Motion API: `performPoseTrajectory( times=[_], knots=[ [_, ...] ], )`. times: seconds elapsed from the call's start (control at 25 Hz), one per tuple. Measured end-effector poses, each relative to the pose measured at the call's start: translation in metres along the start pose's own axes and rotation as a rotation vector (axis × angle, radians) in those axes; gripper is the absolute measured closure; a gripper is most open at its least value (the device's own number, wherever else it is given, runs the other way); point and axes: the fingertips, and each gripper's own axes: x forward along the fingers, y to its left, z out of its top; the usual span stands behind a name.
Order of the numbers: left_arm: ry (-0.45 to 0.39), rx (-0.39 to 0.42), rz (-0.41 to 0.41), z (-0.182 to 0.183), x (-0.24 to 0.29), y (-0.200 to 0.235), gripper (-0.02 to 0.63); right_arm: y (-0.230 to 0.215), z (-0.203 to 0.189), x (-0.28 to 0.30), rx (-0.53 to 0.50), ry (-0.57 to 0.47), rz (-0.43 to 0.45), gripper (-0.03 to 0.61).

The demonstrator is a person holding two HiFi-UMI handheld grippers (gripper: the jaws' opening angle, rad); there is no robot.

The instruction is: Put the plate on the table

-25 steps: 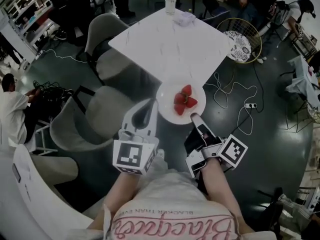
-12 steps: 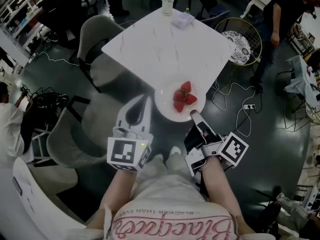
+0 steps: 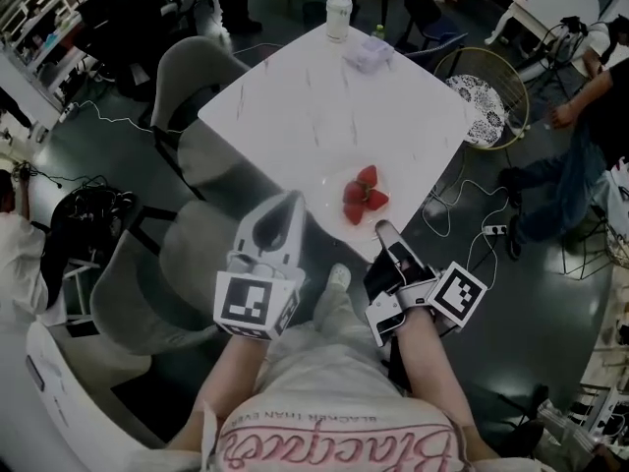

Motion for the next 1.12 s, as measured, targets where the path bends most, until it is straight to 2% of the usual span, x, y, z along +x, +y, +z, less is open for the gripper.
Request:
performPoseTrajectory(
  times=[0.36,0.68,1.12],
  knots=[
    [0.002,0.004,0.038,0.010,0.094,0.019,0.609,-0.019,0.069,0.068,0.023,0.048,-0.016,0.566],
    [0.027,0.006,0.057,0.003,0.173,0.028,0.609,-0.043,0.133,0.118,0.028,0.075,-0.040,0.566],
    [0.096,0.001,0.061,-0.026,0.246,0.064,0.609,-0.081,0.172,0.194,0.025,0.115,-0.088,0.566]
  ],
)
